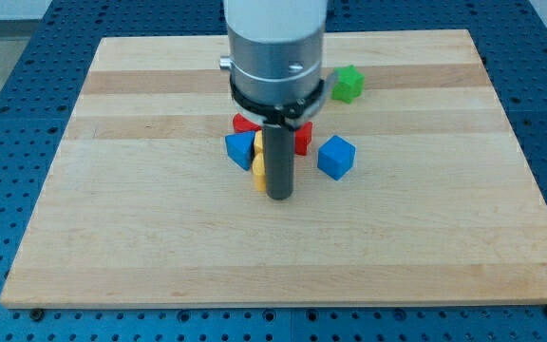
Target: Push the blue cube at the bottom of the red star
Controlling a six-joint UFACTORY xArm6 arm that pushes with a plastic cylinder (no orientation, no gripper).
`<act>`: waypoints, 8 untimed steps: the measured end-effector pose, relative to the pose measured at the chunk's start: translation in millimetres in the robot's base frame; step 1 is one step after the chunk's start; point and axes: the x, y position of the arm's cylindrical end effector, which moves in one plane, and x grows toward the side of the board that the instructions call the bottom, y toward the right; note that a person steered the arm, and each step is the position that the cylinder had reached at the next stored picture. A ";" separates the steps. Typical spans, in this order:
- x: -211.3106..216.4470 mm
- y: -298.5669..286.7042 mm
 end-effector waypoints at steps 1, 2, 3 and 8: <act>-5.5 -6.0; 22.8 -6.0; 63.8 34.2; -37.0 77.7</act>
